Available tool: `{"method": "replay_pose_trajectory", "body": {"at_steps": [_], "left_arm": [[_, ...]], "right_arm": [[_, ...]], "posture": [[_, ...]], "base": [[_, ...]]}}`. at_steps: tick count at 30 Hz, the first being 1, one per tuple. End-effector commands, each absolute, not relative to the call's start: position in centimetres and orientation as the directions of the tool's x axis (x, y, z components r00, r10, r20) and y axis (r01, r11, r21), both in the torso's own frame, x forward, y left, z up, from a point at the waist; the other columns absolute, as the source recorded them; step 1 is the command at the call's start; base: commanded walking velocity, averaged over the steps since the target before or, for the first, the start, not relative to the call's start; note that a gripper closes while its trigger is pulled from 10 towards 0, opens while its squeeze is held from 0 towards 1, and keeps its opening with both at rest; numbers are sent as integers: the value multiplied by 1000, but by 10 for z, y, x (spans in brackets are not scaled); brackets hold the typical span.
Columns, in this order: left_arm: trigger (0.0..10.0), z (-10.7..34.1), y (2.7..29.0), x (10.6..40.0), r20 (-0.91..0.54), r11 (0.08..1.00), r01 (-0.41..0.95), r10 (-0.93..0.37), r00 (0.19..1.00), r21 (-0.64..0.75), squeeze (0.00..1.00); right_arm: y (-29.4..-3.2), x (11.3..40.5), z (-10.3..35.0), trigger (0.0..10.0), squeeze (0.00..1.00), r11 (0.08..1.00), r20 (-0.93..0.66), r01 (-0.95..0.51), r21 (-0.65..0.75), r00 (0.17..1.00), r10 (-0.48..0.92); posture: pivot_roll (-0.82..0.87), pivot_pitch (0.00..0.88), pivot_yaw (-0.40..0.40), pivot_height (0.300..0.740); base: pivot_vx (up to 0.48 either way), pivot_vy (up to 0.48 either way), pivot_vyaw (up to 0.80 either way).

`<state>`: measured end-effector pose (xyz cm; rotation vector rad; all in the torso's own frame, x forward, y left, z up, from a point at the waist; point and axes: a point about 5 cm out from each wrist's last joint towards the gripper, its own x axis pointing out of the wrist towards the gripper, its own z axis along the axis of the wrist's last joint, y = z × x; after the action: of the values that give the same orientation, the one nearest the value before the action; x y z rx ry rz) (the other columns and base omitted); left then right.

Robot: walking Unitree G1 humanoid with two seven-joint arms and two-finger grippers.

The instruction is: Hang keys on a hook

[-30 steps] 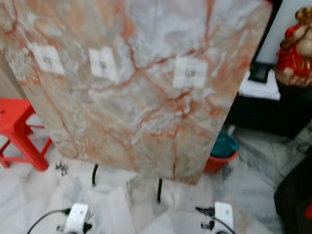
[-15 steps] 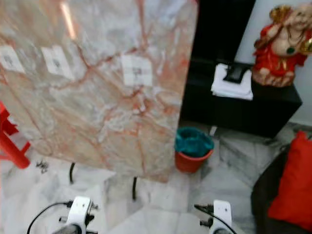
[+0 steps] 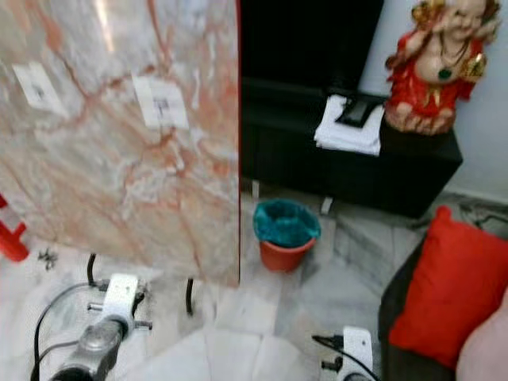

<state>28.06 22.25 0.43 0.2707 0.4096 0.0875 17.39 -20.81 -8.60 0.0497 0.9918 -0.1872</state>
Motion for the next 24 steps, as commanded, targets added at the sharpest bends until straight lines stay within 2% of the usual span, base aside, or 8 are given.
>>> {"method": "replay_pose_trajectory", "body": {"at_steps": [1,6,7,9,13,24], "left_arm": [[10000,19,224,288,-297,945,-32,134,945,325,0],[10000,44,221,295,-160,931,-64,129,979,359,0],[10000,58,220,298,-86,922,-82,123,989,379,0],[10000,63,220,299,-58,919,-91,123,991,384,0],[10000,102,210,304,134,928,-134,92,987,347,0],[10000,127,196,308,218,934,-105,30,976,341,0]], "right_arm": [[-206,172,-88,10000,0,984,-843,177,-38,523,-126],[-207,170,-88,10000,0,983,-842,178,-38,524,-127],[-209,170,-88,10000,0,984,-842,174,-41,524,-128],[-209,169,-88,10000,0,984,-842,172,-42,524,-127],[-211,172,-86,10000,0,985,-833,169,-43,538,-129],[-204,181,-83,10000,0,986,-822,161,-34,557,-119]], "posture": [[-50,0,-36,740],[-44,0,-38,740],[-39,0,-45,740],[-39,0,-45,740],[-40,0,-48,740],[-45,0,-51,740]], "base": [[0,0,0],[0,0,0],[0,0,0],[0,0,0],[0,0,0],[0,0,0]]}}
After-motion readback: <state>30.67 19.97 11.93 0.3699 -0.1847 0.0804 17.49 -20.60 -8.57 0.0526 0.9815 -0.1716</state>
